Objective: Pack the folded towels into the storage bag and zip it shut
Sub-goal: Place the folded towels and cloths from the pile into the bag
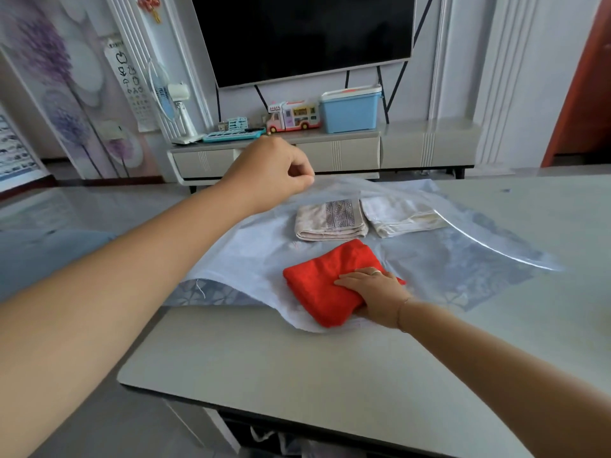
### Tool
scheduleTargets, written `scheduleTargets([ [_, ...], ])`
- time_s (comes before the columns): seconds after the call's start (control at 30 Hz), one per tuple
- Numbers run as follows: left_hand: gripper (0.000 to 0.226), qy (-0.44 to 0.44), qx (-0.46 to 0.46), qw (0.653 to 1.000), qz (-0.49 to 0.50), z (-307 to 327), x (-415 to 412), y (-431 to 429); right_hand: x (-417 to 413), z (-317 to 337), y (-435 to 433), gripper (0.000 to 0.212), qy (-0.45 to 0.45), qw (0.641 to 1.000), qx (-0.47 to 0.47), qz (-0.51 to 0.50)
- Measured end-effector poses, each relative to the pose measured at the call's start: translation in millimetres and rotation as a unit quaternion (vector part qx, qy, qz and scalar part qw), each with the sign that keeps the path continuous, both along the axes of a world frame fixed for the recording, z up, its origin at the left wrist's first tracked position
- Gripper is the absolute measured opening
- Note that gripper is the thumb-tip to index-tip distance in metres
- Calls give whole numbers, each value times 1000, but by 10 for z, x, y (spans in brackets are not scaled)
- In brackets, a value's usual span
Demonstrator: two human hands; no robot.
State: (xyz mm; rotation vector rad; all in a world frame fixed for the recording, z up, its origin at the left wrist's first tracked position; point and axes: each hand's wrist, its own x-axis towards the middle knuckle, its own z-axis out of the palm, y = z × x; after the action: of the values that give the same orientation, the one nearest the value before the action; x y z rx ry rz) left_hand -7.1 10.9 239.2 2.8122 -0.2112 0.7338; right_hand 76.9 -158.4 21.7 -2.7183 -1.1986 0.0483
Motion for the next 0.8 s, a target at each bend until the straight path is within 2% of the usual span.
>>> scheduleTargets([
  [0.13,10,24,-20,999,11,-63,-15,116,25,94,208,54,-46,998,30,-27],
  [0.3,8,28,-22,999,-9,-105,30,166,57,485,929,44,-53,965,235,-105],
  [0.37,8,24,-17,999,-18,-103,65,195,54,604,1337,34,-107,951,269,-106],
  [0.43,8,24,-11,999,-29,-95,95,229,39,552,1696,36,-141,958,235,-87],
  [0.47,9,26,-9,999,-33,-88,108,251,32,448,1843,45,-120,974,184,-63],
  [0.53,9,32,0,999,-38,-77,136,310,16,212,2030,67,0,998,58,-16],
  [0.57,10,35,5,999,-40,-70,149,343,33,92,2089,70,44,999,17,-6],
  [0.63,10,39,5,998,-46,-46,171,402,105,-63,2188,64,61,998,-4,-1],
  [0.8,8,41,-23,997,-67,37,211,455,355,-17,2422,54,7,1000,21,-16],
])
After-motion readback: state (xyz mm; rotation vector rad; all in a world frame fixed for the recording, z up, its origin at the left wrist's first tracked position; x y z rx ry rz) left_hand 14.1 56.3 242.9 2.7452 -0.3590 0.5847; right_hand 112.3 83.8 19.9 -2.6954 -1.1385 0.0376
